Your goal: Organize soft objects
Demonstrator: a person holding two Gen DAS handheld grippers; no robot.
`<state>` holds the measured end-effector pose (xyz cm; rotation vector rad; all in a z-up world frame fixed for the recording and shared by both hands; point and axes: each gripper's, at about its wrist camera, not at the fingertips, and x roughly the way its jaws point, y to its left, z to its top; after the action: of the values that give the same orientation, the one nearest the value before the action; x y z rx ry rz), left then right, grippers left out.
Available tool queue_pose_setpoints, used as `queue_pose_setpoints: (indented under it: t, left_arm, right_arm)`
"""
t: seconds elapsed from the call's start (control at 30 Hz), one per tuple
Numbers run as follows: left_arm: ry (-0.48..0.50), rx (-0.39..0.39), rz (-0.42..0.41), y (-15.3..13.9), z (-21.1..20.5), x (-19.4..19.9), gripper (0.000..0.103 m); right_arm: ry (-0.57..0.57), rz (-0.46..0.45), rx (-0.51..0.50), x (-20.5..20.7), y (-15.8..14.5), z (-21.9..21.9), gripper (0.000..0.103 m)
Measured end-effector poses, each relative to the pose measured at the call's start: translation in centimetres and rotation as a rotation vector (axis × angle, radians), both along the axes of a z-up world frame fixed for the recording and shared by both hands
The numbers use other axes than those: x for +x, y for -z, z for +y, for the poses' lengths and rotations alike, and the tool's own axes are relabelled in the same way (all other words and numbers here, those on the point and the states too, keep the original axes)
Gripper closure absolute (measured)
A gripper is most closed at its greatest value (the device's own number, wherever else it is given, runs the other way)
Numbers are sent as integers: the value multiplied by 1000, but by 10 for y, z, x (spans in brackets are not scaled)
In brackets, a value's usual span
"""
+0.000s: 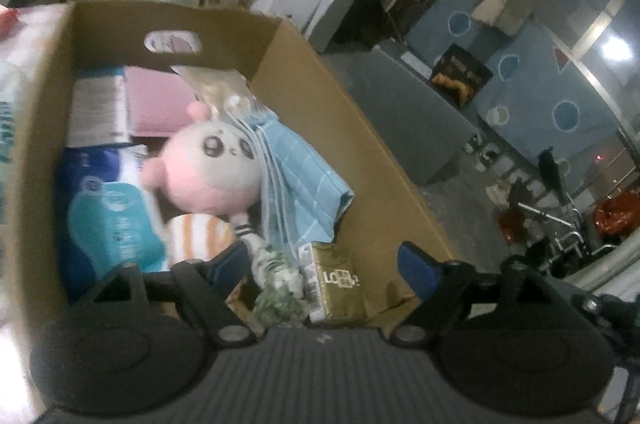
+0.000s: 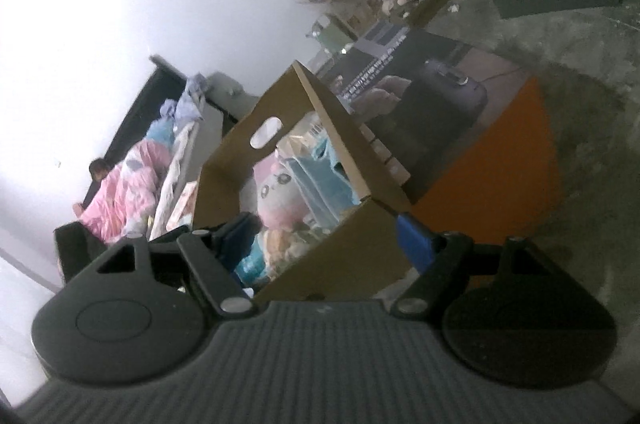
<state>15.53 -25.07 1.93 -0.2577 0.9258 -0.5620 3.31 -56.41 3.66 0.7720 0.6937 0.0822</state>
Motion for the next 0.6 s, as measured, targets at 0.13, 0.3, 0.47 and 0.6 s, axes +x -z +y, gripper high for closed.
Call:
queue_pose_setpoints:
  t: [0.13,0.3,0.47,0.6]
  left_arm:
    - [-64,34,-114,-22,26,-32,15]
    - [-106,121,-251,-47,65,-81,5]
    - [-196,199,-303,-52,112,-122,0]
    - [-346,250,-300,-47,141,-138,0]
  right_arm:
    - [57,-71,-75,-9,-3,23,16]
    - [-1,-176,-169,-17,-12,69,1]
    - [-127,-199,-316,-16,-27,126,1]
    - [-199,-167,-427,-10,-37,170,1]
